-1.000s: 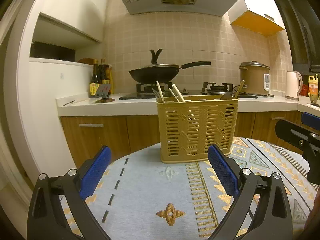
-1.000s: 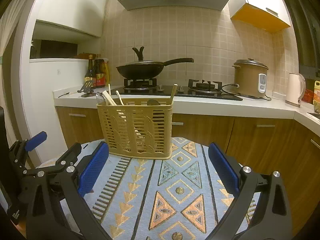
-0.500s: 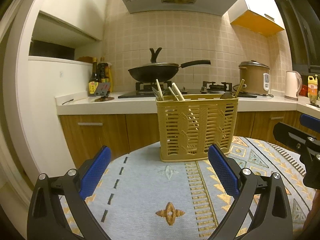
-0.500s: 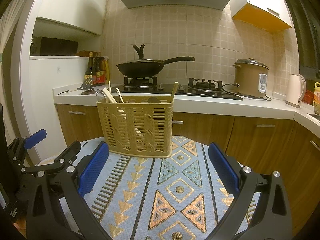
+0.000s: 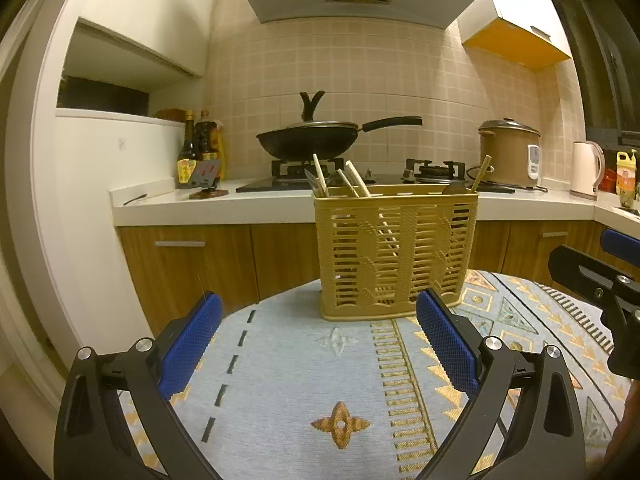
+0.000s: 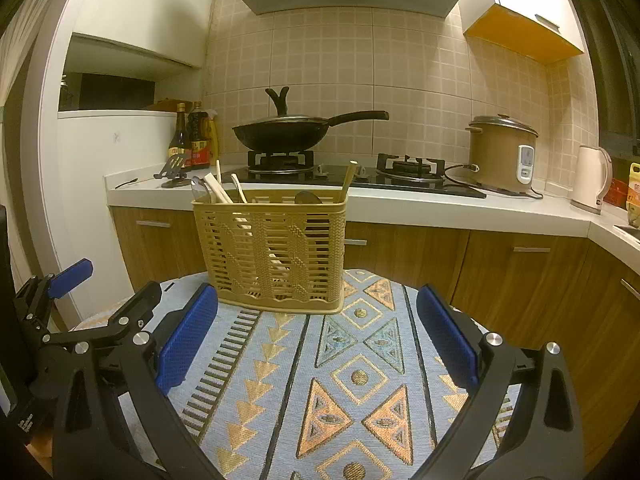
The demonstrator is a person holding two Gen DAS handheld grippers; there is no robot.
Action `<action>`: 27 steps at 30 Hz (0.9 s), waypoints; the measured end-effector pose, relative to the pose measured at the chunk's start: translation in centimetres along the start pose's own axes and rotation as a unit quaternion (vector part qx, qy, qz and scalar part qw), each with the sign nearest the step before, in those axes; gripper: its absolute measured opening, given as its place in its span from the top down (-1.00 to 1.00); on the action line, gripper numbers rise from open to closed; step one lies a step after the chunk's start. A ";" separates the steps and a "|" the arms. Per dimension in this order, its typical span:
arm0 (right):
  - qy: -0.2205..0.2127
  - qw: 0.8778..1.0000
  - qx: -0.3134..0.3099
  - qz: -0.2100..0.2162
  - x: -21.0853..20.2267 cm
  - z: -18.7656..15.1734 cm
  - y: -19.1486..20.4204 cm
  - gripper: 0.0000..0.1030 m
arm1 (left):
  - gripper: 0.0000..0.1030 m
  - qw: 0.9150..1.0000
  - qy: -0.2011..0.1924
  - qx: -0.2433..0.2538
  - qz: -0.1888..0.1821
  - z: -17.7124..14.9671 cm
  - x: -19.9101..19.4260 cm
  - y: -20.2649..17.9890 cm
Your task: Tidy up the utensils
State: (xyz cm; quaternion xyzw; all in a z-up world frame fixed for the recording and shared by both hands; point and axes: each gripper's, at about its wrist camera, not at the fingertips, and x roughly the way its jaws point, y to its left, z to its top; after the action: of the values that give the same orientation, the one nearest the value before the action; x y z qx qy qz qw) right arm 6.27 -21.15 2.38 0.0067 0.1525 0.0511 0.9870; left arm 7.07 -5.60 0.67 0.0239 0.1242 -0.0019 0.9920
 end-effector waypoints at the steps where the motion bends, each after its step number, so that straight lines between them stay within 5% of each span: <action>1: 0.000 1.000 0.000 0.000 0.0 0.0 0.0 -0.85 | -0.83 1.000 0.000 0.000 0.000 0.0 0.0 0.0; 27: 0.005 1.000 0.005 0.005 0.3 -0.1 -0.2 -0.85 | -0.83 1.000 -0.002 0.008 -0.002 0.1 -0.1 -0.4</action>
State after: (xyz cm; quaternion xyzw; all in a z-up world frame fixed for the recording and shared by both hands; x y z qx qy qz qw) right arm 6.51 -21.34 2.18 0.0125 0.1581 0.0550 0.9858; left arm 6.96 -5.97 0.80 0.0313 0.1227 -0.0051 0.9919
